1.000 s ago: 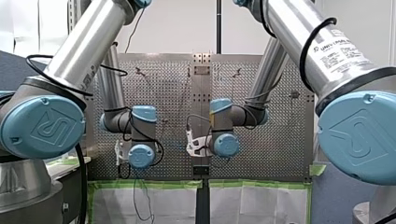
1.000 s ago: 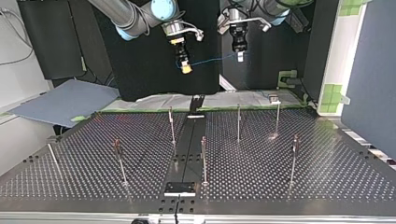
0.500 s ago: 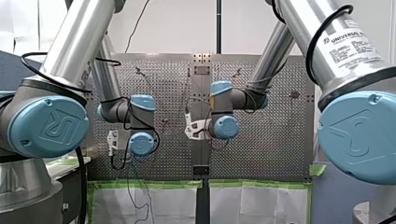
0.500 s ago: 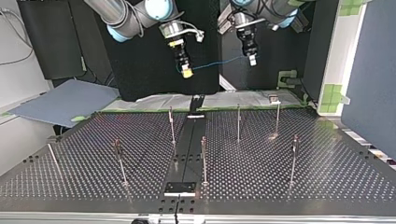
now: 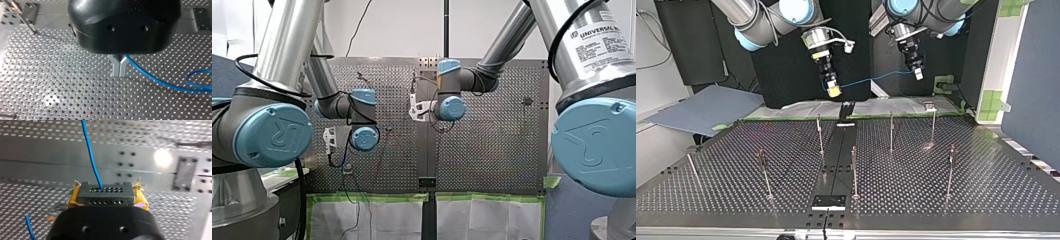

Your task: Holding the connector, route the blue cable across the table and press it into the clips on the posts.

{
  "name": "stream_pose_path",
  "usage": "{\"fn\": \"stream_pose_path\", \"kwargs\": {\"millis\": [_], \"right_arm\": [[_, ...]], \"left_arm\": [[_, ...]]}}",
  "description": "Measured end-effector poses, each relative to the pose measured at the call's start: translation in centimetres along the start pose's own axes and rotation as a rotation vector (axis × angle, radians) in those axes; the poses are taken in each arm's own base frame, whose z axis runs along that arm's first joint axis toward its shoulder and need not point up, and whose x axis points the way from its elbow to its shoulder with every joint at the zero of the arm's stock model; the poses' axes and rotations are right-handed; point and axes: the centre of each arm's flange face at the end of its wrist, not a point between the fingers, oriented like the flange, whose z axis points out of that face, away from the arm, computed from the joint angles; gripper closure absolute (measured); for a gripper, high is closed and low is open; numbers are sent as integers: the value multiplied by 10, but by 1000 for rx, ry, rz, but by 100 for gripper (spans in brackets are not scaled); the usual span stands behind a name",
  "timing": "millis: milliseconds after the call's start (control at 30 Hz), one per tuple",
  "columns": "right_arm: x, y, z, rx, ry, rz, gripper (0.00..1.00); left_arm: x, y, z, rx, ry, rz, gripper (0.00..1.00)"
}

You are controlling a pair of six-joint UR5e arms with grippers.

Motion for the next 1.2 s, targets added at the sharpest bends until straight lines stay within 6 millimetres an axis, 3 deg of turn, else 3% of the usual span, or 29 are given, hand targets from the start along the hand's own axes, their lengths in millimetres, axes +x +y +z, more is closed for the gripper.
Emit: {"fn": "stream_pose_path", "kwargs": {"millis": [200,400,900,1200], "right_arm": [[41,-1,0,16,43,12,100],[69,-4,-4,38,89,28,100],[55,-13,9,75,75,35,100],[66,-16,19,80,102,52,100]], "left_arm": [[-18,6,16,-1,-8,-34,100],[-39,15,32,-5,-19,-75,100],[-82,17,31,55,-28,-173,100],[-108,17,22,118,-26,-175,100]]}}
